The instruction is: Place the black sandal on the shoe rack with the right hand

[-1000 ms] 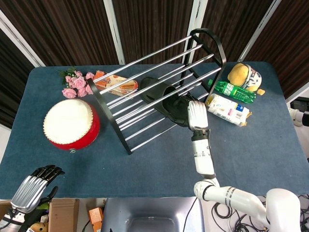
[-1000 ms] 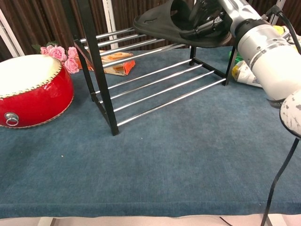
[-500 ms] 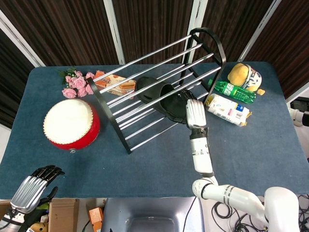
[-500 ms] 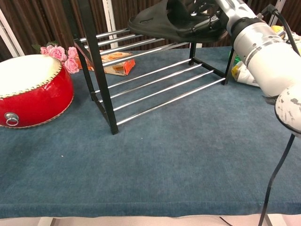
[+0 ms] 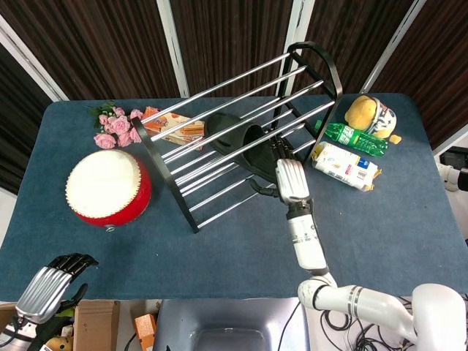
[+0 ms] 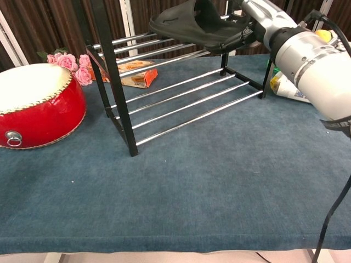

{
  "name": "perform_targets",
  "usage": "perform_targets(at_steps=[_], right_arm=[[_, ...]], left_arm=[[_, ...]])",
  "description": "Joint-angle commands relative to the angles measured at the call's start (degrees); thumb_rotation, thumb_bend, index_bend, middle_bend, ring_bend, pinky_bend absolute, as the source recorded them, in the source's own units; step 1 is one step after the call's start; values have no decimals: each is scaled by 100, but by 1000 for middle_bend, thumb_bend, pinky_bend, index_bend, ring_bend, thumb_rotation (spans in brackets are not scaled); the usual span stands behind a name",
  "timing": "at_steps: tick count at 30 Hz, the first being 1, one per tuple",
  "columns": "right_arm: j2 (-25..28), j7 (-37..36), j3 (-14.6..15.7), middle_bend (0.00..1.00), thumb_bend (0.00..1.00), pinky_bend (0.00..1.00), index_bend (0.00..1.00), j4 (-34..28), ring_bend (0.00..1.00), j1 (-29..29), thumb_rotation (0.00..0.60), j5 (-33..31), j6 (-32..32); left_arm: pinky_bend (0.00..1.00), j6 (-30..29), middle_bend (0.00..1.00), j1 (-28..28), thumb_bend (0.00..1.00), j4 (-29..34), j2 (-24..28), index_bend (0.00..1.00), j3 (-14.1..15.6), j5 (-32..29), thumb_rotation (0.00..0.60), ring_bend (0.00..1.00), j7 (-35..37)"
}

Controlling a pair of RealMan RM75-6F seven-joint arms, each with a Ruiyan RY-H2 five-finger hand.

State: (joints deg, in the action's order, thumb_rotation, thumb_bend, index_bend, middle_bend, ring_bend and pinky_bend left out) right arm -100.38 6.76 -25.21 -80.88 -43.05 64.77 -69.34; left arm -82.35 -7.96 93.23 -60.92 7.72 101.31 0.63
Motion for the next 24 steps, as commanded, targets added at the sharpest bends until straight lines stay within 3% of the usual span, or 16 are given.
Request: perform_targets(at_steps=[1,10,13,18,22,24], right_arm=[[574,350,413,0,144,143,0,-853,0,310,600,208,-28],[2035,1250,903,0,143,143,0,-2757,0,982,600,535,-468],[2577,1545,1221,0,143,143,0,-3406,0,1290,600,676,-610],[3297,2248,2311,4,143,179,0,-3961,0,2085,600,1611,-1146],[3590,2091,3298,31,143,195,0,-3662,0,2837,600,2615,-1619],[3698,1760,3634,34,143,192,1,-3392,0,3105,600,2992,-1796]], left_arm=[[326,-34,300,6,448,-10,13,334,-11,-7,600,251,50],[326,-55,300,17,447,-13,15,334,-52,-81,600,250,77],[326,-81,300,30,447,-11,12,334,-56,-79,600,250,63],[326,-149,300,56,447,-35,-18,334,-87,-81,600,251,11],[326,-208,299,75,448,-57,-31,333,-98,-59,600,250,14],[326,-259,298,94,448,-74,-45,333,-108,-46,600,251,-4]])
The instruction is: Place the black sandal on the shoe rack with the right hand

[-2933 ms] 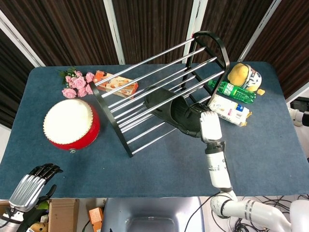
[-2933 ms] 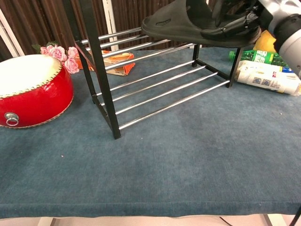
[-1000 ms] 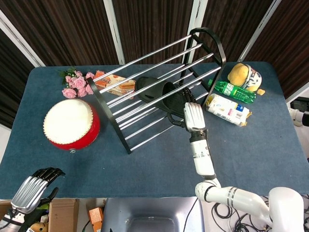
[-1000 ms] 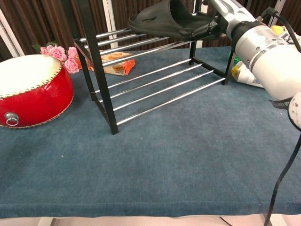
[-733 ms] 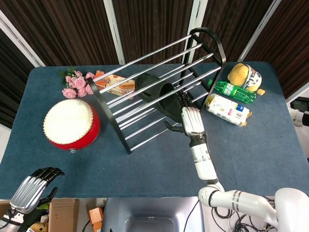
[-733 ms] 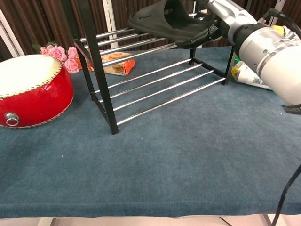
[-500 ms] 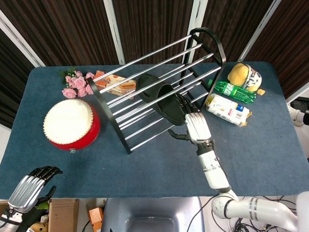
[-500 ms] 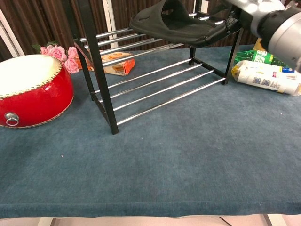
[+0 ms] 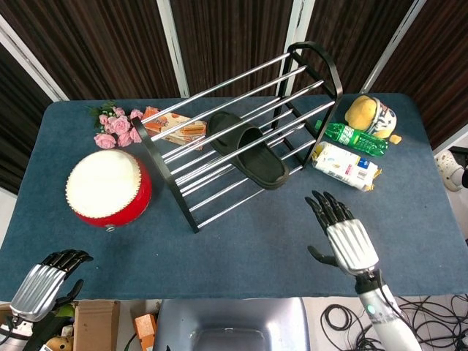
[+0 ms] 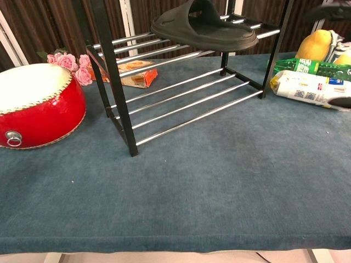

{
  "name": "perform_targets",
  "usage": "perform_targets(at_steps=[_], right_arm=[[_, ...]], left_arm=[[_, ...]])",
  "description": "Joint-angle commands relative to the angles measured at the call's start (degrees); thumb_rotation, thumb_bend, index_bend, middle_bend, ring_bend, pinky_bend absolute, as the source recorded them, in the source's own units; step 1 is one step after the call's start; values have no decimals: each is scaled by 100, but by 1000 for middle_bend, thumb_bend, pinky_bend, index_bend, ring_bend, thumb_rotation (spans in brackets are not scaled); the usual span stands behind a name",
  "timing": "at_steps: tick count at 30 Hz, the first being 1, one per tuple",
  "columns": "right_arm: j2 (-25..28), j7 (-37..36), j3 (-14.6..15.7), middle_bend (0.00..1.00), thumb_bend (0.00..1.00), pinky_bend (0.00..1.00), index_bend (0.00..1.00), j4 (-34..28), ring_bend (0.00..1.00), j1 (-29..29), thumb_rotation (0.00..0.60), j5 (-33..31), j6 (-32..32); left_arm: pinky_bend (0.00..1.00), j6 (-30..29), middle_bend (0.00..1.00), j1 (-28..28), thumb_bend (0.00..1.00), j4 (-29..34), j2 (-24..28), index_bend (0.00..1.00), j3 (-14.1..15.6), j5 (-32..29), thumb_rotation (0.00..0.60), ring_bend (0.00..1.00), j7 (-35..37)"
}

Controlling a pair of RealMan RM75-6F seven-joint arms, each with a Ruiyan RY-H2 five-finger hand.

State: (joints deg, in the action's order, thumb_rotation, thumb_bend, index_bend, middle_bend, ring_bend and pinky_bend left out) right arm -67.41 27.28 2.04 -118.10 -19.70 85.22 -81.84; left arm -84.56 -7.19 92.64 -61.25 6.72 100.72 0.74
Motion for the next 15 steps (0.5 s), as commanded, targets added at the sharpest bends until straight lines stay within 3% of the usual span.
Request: perform_targets(at_steps=[1,4,7,15], right_arm=[[475,-569,1093,34,143,191,7,520,0,920,600,1163,-657],[586,-1458,1333,33,143,186,30,948,0,1136,600,1559,-917],[630,-2183,1315,34,143,183,37,1434,0,1298,600,1673,-1218],[740,-2261,1009,34,143,179,38,1611,0,1515,600,1259,-1222]], left_arm=[[326,-76,297,30,448,-28,-24,333,-16,26,600,250,-28],[326,-186,281,65,447,-61,-55,331,-33,69,600,242,-25],[326,-340,242,104,447,-140,-113,320,-64,136,600,213,-24],[326,-346,231,119,448,-172,-165,312,-86,115,600,205,-85]])
